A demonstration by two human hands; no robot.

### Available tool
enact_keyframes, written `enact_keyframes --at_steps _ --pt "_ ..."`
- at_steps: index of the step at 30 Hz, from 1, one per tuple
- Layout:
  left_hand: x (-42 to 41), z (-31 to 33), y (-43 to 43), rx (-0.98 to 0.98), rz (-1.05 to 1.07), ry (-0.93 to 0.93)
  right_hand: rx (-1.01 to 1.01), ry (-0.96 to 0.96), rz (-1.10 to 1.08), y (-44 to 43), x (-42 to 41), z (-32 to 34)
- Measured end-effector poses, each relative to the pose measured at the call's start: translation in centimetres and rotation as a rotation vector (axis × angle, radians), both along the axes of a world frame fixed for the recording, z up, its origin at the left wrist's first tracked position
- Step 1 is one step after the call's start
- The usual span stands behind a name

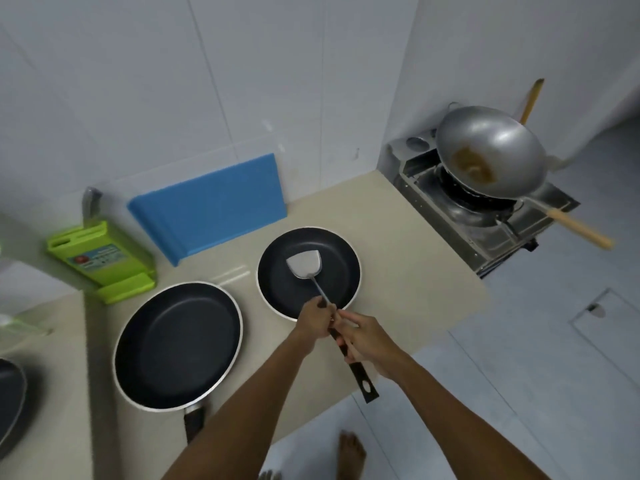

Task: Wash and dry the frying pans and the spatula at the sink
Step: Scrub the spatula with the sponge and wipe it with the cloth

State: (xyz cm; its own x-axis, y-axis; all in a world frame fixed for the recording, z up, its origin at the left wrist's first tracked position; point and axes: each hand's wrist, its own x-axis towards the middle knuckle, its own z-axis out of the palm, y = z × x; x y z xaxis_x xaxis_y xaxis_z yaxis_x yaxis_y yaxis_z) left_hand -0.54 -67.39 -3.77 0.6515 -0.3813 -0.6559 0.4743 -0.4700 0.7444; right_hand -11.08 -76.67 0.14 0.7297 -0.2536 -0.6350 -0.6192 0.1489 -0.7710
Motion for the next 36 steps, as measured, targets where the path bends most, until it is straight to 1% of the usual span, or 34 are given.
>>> enact_keyframes --at_steps 7,21,25,28,33,36 --pt "0.6 -1.3 -3.0 0.049 0.073 -0.037 0.044 0.032 0.051 -3.5 1.7 -2.3" --pt "3.1 -4.1 -3.1 0.091 0.141 -0.104 0.028 0.030 0.062 -3.0 4.9 -6.2" --pt "2.9 -4.6 -3.3 0.099 0.169 -0.096 -0.092 0.058 0.147 -3.3 4.8 -7.6" --pt "2.7 -4.7 -3.3 0.146 0.155 -0.113 -0.176 0.061 0.171 -3.4 4.6 -8.2" --pt "2.4 -4.7 -3.3 0.245 0.134 -0.095 -0.399 -0.024 0.231 -3.3 4.0 -8.7" --pt "2.3 -5.3 -3.1 0.292 0.111 -0.096 -0.548 -0.058 0.339 -3.4 3.7 -8.9"
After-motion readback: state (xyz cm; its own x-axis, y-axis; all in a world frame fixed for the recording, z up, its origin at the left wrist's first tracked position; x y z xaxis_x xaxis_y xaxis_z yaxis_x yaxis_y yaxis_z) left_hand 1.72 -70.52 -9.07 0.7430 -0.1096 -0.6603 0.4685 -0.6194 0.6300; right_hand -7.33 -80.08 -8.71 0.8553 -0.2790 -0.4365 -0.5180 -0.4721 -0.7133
